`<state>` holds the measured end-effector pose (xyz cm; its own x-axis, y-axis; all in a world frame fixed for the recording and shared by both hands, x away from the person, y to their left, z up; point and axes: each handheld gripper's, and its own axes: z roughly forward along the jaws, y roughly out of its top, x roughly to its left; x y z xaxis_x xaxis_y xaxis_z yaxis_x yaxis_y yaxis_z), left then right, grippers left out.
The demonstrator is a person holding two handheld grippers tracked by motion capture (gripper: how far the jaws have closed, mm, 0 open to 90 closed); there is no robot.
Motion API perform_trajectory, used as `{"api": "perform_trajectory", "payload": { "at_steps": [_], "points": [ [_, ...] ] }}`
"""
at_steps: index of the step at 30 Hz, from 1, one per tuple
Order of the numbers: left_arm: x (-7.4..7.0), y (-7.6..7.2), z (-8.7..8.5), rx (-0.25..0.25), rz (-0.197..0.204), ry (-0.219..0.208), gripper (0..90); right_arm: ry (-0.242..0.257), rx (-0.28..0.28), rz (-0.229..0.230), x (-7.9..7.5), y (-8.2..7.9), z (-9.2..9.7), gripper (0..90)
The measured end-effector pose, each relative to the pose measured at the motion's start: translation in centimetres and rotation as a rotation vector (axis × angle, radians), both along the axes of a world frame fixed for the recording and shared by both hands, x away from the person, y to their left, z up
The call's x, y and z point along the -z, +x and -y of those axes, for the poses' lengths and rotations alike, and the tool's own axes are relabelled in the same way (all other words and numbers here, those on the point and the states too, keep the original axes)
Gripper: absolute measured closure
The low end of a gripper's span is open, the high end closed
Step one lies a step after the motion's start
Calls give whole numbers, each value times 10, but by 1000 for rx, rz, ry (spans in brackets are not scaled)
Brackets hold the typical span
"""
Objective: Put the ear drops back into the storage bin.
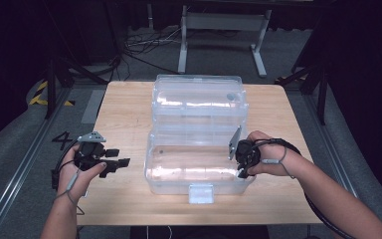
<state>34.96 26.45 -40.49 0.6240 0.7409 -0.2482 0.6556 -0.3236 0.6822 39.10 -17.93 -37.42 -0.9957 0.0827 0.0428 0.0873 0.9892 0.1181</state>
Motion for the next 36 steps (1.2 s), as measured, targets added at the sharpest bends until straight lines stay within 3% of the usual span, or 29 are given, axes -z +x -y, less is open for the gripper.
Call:
{"api": "perform_trajectory", "payload": {
  "at_steps": [16,36],
  "points": [
    [1,0,0,0,-4,0,383,-25,-9,-13,13,2,-2,714],
    [2,1,0,4,-7,1,379,-49,-19,-15,19,1,-2,706]
  ]
}}
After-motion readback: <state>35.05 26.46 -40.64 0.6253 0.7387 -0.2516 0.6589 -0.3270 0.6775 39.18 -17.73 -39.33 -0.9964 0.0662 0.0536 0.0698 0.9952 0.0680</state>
